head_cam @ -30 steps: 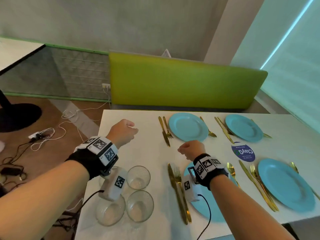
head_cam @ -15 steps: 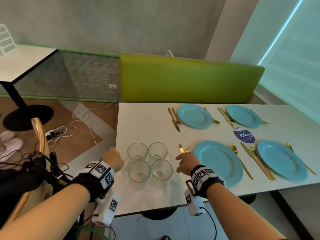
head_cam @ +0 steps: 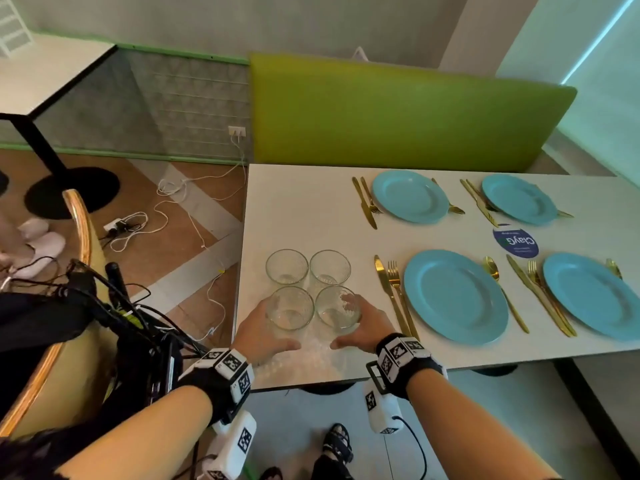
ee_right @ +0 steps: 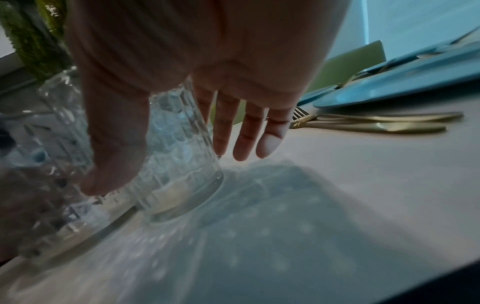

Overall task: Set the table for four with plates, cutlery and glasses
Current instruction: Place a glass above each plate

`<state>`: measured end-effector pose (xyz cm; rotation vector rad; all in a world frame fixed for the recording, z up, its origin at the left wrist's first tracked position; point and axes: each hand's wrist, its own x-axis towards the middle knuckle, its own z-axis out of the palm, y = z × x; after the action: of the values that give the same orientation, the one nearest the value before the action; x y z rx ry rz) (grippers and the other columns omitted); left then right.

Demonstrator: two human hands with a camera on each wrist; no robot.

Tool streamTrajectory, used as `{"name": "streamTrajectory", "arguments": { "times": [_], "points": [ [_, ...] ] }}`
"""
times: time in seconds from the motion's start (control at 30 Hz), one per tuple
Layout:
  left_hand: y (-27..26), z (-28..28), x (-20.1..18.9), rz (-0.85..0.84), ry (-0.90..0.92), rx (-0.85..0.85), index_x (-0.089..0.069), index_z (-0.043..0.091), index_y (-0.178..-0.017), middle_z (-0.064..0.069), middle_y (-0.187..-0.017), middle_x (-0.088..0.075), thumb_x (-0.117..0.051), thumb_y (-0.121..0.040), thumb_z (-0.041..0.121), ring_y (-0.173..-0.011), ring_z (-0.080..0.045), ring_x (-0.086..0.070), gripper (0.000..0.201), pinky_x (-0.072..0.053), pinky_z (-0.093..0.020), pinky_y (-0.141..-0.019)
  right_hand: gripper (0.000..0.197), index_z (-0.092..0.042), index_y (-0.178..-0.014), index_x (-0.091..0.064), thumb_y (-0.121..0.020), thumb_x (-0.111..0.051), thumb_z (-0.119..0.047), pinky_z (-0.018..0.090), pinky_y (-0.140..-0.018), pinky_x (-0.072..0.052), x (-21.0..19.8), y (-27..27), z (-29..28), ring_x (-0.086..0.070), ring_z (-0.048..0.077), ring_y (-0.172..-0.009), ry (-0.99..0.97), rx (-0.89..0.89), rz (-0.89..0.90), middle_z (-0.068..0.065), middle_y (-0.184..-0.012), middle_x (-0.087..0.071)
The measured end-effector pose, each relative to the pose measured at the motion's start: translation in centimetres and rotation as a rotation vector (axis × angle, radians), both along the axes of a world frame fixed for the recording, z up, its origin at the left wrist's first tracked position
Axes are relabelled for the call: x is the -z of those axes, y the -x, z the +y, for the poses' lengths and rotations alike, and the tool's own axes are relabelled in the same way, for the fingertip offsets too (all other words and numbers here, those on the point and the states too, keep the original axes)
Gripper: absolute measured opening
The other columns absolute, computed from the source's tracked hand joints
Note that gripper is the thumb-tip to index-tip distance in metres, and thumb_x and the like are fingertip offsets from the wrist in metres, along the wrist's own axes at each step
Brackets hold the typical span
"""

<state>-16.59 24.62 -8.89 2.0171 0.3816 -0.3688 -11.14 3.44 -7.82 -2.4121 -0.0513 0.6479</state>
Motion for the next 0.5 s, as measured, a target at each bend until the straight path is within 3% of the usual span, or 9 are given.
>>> {"name": "streamTrajectory", "arguments": {
  "times": [0.3, 0.5],
  "points": [
    [0.1, -1.1, 0.6, -0.077, 0.02, -0.107, -0.035, 0.016, -0.138, -0.003, -0.141, -0.047, -0.086, -0.062, 0.021, -0.13, -0.021, -0.045, 0.092, -0.036, -0.026, -0.102, 0.088, -0.023, -0.13, -0.042, -0.055, -0.088, -0.031, 0.032, -0.099, -0.044, 1.4, 0.8, 0.9, -0.05, 0.019, -0.118, -0.063, 0.091, -0.104, -0.003, -0.126, -0.056],
    [0.5, -1.0, 0.5, -0.093, -0.018, -0.072, -0.04, 0.017, -0.134, -0.001, -0.137, -0.052, -0.086, -0.06, 0.023, -0.125, -0.019, -0.05, 0.087, -0.039, -0.024, -0.1, 0.08, -0.02, -0.125, -0.044, -0.057, -0.086, -0.031, 0.026, -0.09, -0.043, 1.7, 1.1, 0.8, -0.052, 0.017, -0.11, -0.05, 0.106, -0.16, -0.003, -0.117, -0.058]
  ]
}}
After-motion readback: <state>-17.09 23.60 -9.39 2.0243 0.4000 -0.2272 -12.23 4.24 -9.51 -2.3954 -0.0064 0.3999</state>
